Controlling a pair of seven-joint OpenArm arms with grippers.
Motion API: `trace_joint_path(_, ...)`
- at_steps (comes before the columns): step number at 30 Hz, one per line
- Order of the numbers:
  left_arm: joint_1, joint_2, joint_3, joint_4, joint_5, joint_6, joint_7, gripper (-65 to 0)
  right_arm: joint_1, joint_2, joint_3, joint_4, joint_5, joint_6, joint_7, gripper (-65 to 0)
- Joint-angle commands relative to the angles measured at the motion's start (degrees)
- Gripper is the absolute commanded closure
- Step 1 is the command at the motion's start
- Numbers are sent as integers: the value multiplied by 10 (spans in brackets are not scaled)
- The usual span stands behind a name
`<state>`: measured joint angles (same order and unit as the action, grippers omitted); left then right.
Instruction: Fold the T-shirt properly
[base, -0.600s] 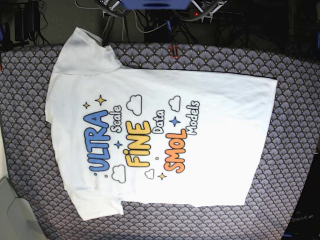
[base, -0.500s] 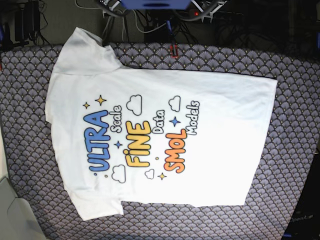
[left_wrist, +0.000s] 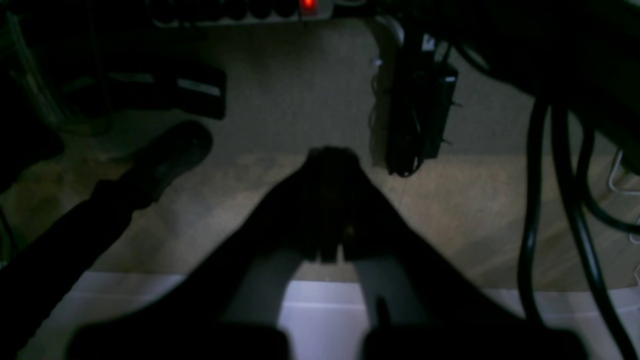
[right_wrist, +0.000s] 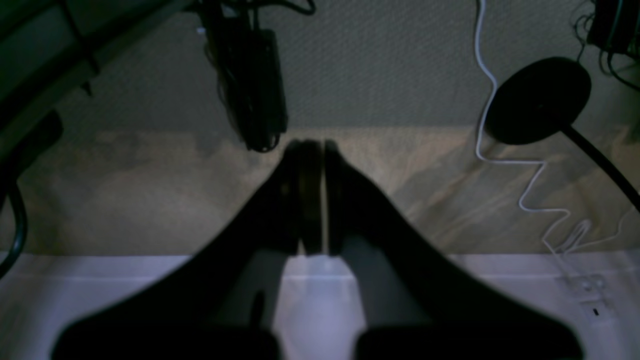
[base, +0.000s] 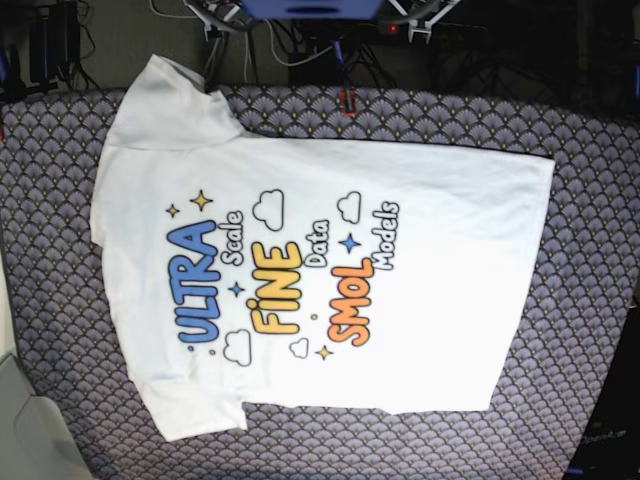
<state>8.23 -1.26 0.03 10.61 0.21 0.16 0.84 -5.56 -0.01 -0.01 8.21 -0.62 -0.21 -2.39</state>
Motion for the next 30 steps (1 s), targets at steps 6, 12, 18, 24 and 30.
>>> trace_joint_path(6, -1, -1, 0, 5, 2, -3, 46, -3, -2, 0, 1, 0, 3, 5, -2, 0)
trace_joint_path(12, 4, -1, 0, 13, 2, -4, 44, -3, -13, -1, 1, 5, 3, 5, 0, 0)
trace_joint_path(18, 119, -33, -3, 213, -2, -4, 45, -4, -137, 1, -51, 201, 3, 5, 0, 0)
trace_joint_path(24, 282, -69, -4, 495, -3, 0, 48, -4, -292, 23, -67, 438, 3, 5, -6, 0)
trace_joint_path(30, 386, -79, -31, 661, -3, 1, 49, -3, -405, 46, -64, 634, 4, 5, -49, 0)
